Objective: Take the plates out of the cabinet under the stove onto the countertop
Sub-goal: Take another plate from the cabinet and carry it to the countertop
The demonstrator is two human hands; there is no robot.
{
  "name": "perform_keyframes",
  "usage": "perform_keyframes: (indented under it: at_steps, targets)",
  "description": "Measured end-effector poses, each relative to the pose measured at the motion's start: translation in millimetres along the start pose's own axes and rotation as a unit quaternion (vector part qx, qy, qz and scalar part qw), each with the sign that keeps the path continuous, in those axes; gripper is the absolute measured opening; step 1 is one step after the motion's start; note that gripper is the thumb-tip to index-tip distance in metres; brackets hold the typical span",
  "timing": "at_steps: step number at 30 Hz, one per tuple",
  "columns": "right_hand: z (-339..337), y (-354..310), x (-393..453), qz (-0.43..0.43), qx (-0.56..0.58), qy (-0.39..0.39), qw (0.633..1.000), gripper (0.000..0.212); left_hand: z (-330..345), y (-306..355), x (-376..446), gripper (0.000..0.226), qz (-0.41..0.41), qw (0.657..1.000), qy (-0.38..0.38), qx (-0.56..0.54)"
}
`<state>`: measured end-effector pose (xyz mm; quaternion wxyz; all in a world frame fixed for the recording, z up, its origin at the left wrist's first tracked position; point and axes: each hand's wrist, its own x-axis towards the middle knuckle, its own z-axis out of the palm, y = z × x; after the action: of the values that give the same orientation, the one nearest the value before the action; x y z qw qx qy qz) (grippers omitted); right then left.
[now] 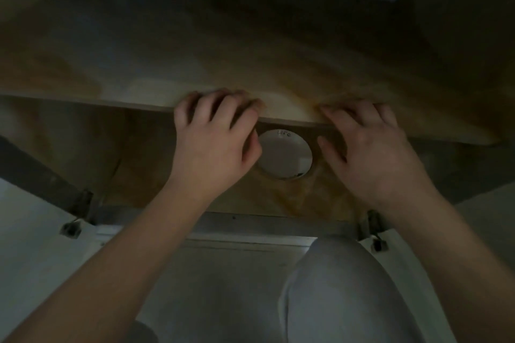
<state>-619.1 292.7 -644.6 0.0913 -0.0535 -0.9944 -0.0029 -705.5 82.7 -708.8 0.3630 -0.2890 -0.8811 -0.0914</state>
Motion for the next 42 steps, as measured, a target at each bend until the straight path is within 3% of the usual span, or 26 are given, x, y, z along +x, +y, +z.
perform_keyframes:
  at_steps: [6,17,20,23,26,32,42]
  targets:
    - [-1.1,-2.9,-5.0,-0.004,-0.004,0.013,1.000,0.051,-10.4,2.2,2.4,0.039,-0.008,0.999,-0.047,-0.001]
    - [19.3,3.7,-14.9,-0.031,-0.021,0.058,0.998,0.073,-4.2,4.4,0.6,0.037,-0.015,1.000,-0.025,0.000]
    - [25.6,3.8,-21.3,-0.047,0.031,0.088,0.995,0.071,-6.4,5.4,0.3,0.038,-0.013,0.999,-0.038,0.002]
    - [40.4,9.8,-39.4,-0.119,0.138,0.134,0.974,0.059,-8.0,3.1,-1.4,0.043,0.001,0.998,-0.060,0.012]
    - [68.6,25.2,-59.1,-0.160,0.149,0.087,0.972,0.052,-10.2,0.4,-6.8,0.054,0.024,0.995,-0.090,0.023]
    - [145.9,50.7,-53.5,-0.107,0.142,-0.031,0.984,0.050,-13.1,-6.1,-13.9,0.071,0.043,0.992,-0.120,0.014]
    - [271.0,57.6,14.6,-0.085,0.053,-0.278,0.955,0.066,-27.6,1.0,-8.9,0.057,0.027,0.989,-0.145,-0.014]
